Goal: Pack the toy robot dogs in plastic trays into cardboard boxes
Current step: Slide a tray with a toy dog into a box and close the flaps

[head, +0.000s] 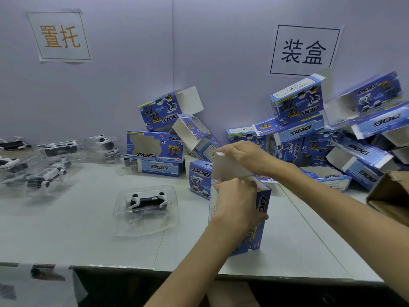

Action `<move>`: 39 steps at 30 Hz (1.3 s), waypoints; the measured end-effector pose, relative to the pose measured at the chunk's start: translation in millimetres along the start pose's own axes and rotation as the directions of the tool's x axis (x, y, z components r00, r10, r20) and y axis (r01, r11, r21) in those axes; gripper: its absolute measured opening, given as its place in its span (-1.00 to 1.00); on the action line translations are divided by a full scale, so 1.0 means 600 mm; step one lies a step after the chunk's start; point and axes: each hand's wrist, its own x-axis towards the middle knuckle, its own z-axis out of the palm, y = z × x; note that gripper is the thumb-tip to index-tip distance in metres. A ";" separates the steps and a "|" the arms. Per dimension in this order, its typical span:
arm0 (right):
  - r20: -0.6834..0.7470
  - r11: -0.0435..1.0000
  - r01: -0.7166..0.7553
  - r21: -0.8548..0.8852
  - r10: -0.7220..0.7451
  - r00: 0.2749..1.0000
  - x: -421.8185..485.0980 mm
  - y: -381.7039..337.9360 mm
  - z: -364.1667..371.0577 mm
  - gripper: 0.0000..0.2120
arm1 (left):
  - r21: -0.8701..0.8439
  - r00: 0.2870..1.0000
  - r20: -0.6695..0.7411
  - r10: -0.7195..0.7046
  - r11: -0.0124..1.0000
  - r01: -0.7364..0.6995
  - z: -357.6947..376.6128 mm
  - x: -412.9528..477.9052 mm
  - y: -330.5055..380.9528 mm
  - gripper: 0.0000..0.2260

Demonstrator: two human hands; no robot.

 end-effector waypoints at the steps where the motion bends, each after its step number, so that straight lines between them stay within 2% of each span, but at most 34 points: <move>1: 0.050 1.000 0.002 0.009 -0.003 0.999 -0.011 -0.001 -0.007 -0.58 | 0.020 1.000 -0.012 -0.014 1.000 0.015 0.005 0.000 0.001 -0.51; 4: 0.254 0.999 -0.011 0.049 -0.002 0.967 -0.055 0.009 -0.019 -0.70 | 0.154 0.998 -0.030 -0.050 0.987 0.054 0.019 -0.001 0.006 -0.57; 6: 0.302 0.997 0.003 0.080 -0.027 0.953 -0.083 0.025 -0.015 -0.70 | 0.155 0.998 -0.037 -0.053 0.986 0.058 0.027 -0.002 0.009 -0.62; 10: 0.159 0.990 0.087 0.110 -0.104 0.982 -0.104 0.044 -0.007 -0.72 | 0.071 0.992 -0.126 0.014 0.997 -0.005 0.040 -0.006 -0.002 -0.66; 15: 0.198 0.994 0.048 0.100 -0.067 0.978 -0.099 0.052 -0.006 -0.71 | 0.001 0.970 -0.214 0.112 0.993 -0.114 0.053 0.005 -0.036 -0.71; 20: 0.019 0.987 0.108 0.117 -0.111 0.994 -0.103 0.059 0.014 -0.72 | -0.036 0.931 -0.344 0.122 0.989 -0.143 0.072 0.001 -0.049 -0.67; 23: -0.063 0.985 0.130 0.110 -0.124 0.990 -0.099 0.060 0.017 -0.73 | -0.139 0.877 -0.477 0.058 0.980 -0.141 0.083 -0.016 -0.043 -0.61; 26: -0.102 0.989 0.139 0.049 -0.133 0.986 -0.095 0.063 0.022 -0.73 | -0.214 0.760 -0.648 -0.042 0.968 -0.129 0.118 -0.046 -0.031 -0.65; 28: -0.125 0.988 0.148 0.036 -0.143 0.982 -0.094 0.064 0.026 -0.73 | -0.227 0.698 -0.714 -0.062 0.963 -0.146 0.143 -0.063 -0.026 -0.65; 32: -0.080 0.988 0.150 0.036 -0.147 0.986 -0.093 0.066 0.027 -0.73 | -0.225 0.709 -0.702 -0.062 0.965 -0.137 0.157 -0.072 -0.027 -0.58; 35: 0.021 0.987 0.143 0.075 -0.145 0.989 -0.106 0.067 0.027 -0.70 | -0.215 0.719 -0.692 -0.057 0.968 -0.130 0.156 -0.071 -0.030 -0.67; 39: 0.076 0.982 0.149 0.112 -0.158 0.984 -0.117 0.066 0.025 -0.68 | -0.185 0.737 -0.676 -0.017 0.972 -0.147 0.159 -0.080 -0.034 -0.77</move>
